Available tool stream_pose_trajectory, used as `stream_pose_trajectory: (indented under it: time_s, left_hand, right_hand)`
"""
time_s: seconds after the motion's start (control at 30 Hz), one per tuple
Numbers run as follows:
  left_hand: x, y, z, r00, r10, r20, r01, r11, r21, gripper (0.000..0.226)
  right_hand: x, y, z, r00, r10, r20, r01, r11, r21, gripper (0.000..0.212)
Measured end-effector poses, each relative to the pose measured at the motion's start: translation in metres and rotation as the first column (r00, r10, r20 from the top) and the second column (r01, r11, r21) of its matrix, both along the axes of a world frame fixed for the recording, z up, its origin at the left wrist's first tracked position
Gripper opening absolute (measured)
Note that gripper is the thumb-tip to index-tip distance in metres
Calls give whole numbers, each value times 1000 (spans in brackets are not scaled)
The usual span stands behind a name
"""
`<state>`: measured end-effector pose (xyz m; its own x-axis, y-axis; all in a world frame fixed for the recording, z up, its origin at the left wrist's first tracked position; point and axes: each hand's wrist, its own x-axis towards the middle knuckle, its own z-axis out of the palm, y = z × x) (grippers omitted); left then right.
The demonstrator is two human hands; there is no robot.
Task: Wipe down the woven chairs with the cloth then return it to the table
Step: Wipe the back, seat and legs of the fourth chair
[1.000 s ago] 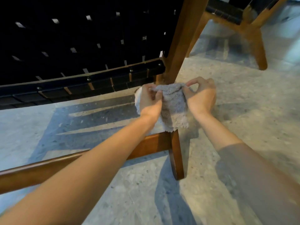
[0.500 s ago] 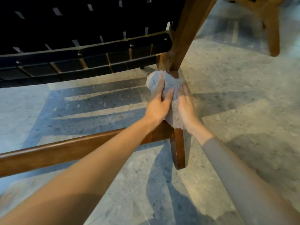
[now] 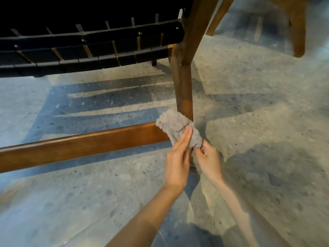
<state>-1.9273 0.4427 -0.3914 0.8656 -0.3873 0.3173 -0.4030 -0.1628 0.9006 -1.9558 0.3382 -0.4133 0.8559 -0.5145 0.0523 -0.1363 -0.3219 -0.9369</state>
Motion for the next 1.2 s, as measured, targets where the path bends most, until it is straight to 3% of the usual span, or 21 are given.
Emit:
stream_pose_trajectory:
  time_s: [0.1,0.2,0.3,0.43,0.53,0.6,0.67,0.73,0.8,0.87,0.9,0.97,1.1,1.2]
  left_hand:
    - [-25,7,-9,992,-28,-125,33,999,43,54]
    - [-40,16,-3,987,-2,-159,16,996,87,55]
    - [-36,29,23,998,60,-37,-57,997,59,62]
    - [-7,55,64,986,81,144,-83,997,9,64]
    - [21,84,82,967,60,247,-94,988,126,65]
    - [43,107,87,961,39,274,-126,944,306,68]
    - [63,133,87,959,-7,284,-165,799,578,69]
    - [80,154,87,969,-114,217,-126,527,840,67]
    - [93,164,88,955,-236,180,-108,288,951,63]
    - [105,164,90,888,-381,259,-204,178,963,62]
    - [111,162,90,842,-441,312,-257,181,949,60]
    - [119,156,90,786,-484,384,-276,280,919,52]
    - [126,147,83,781,-480,399,-126,506,853,36]
    - [127,149,70,784,-465,411,-85,575,814,37]
  right_hand:
    - [-22,2,-2,998,36,-56,-35,999,4,53]
    - [-39,5,9,995,58,-81,-59,998,-11,47]
    - [-44,17,40,999,29,-18,-30,997,-75,50]
    - [-21,32,84,989,-6,145,49,956,-289,37]
    - [10,46,112,980,94,175,-20,925,-380,27]
    - [31,56,122,975,176,135,-84,858,-507,18]
    - [48,62,125,978,206,34,-132,738,-662,18]
    - [60,67,125,976,209,-61,-185,653,-734,21]
    - [65,70,125,977,170,-131,-210,624,-753,22]
    - [68,68,126,981,132,-143,-194,601,-775,29]
    - [69,65,128,983,122,-136,-182,588,-788,34]
    - [69,60,130,987,95,-130,-161,560,-813,39]
    - [67,60,127,988,44,-148,-145,587,-797,36]
    - [60,66,111,962,160,-223,-274,601,-751,46]
